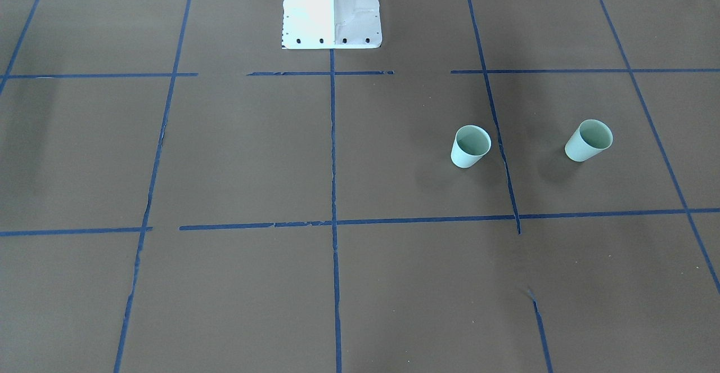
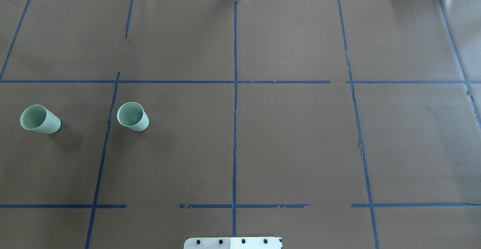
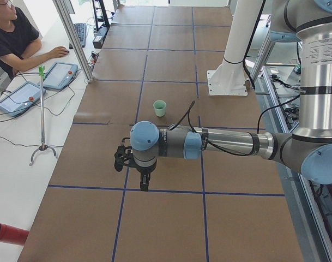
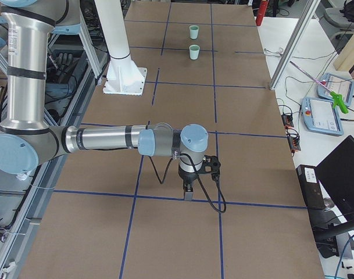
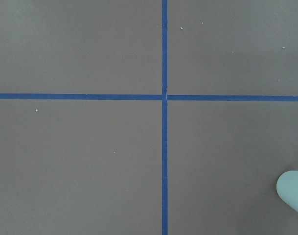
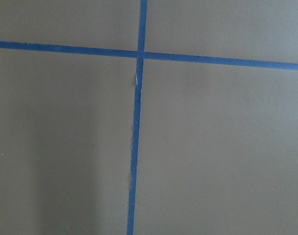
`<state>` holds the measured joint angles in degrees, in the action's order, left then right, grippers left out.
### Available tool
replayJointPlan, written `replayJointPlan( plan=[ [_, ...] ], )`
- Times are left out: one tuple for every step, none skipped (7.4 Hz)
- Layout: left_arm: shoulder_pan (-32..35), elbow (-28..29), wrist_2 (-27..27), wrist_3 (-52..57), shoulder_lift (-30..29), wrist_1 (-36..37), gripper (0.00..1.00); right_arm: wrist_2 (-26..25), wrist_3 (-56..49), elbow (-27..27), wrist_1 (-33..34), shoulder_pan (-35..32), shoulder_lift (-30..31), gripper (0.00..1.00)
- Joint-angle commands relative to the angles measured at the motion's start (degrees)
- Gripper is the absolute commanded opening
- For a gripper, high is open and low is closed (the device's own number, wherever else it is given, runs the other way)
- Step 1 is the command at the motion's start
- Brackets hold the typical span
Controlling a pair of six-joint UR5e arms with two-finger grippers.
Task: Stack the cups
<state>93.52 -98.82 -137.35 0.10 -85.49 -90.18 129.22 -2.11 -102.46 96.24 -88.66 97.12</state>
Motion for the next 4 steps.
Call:
replayJointPlan(
  plan=[
    [-4.70,2.74,0.15,-2.36,0.15,-11.52,1.00,0.07,0.00,0.07,0.00,-0.02,0.00,1.00],
    [-10.66,3.19,0.41,-14.13,-0.29,-16.03,1.00,0.07,0.00,0.07,0.00,-0.02,0.00,1.00],
    [-14.29,2.59,0.50,-25.30,-0.29,-21.03,1.00,0.07,0.00,0.07,0.00,-0.02,0.00,1.00],
    [-19.20,2.49,0.68,-36.03,-0.21,-25.35,1.00,0.07,0.00,0.07,0.00,-0.02,0.00,1.00]
  ],
)
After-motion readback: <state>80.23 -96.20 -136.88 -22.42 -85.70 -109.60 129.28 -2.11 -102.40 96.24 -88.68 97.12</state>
